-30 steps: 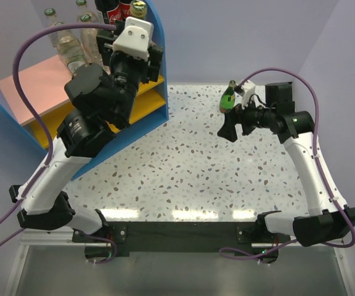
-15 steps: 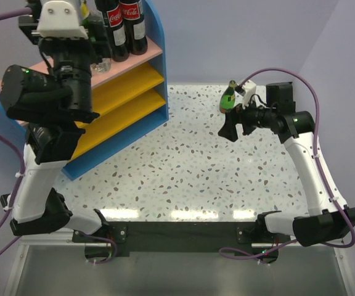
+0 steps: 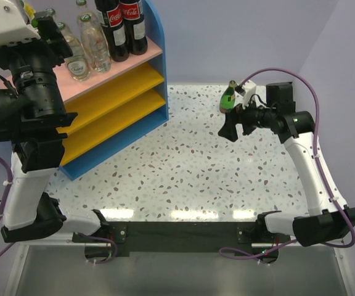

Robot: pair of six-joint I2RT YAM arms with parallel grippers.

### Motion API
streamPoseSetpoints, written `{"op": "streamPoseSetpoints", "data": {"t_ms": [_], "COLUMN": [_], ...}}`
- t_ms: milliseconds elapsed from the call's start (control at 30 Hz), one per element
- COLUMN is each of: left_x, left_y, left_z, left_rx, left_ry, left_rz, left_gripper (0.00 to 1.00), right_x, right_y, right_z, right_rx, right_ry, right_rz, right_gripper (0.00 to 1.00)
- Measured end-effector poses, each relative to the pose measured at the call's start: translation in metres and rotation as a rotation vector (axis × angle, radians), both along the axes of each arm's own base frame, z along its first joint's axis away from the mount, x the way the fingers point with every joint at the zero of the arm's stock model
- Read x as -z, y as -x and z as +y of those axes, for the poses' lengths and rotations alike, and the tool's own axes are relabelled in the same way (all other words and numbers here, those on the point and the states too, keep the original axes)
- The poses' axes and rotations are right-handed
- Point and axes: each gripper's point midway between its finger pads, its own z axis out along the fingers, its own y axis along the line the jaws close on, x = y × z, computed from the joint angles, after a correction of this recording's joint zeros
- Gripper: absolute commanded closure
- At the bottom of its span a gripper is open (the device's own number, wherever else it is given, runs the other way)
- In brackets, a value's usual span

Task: Place and organize the beverage onto the shelf
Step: Place the drink on the shelf.

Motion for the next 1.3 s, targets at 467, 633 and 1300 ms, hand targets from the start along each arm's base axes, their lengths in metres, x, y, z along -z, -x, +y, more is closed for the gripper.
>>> {"op": "streamPoseSetpoints", "data": {"t_ms": [467,633,1300], "left_x": [0.009,0.009,0.018], "left_y": [-0.006,-0.005,-0.061], "left_z": [0.005,0.008,-0.012], "left_rx": [-0.114,-0.130,-0.222], "left_ry": [-0.012,-0.002,-0.069], "left_rz": [0.039,0.041,0.093], "left_gripper": [1.00,1.00,1.00], "right_x": [-0.001,-0.001,-0.002], "right_y": [0.001,0.001,0.005], "right_z": [0.000,0.000,-0.001], "right_rx": [-0.001,-0.001,-0.004], "right_ry": [-0.001,-0.001,0.004], "right_rz": [-0.001,-0.001,-0.004], "right_gripper": [0.01,0.01,0.01]}}
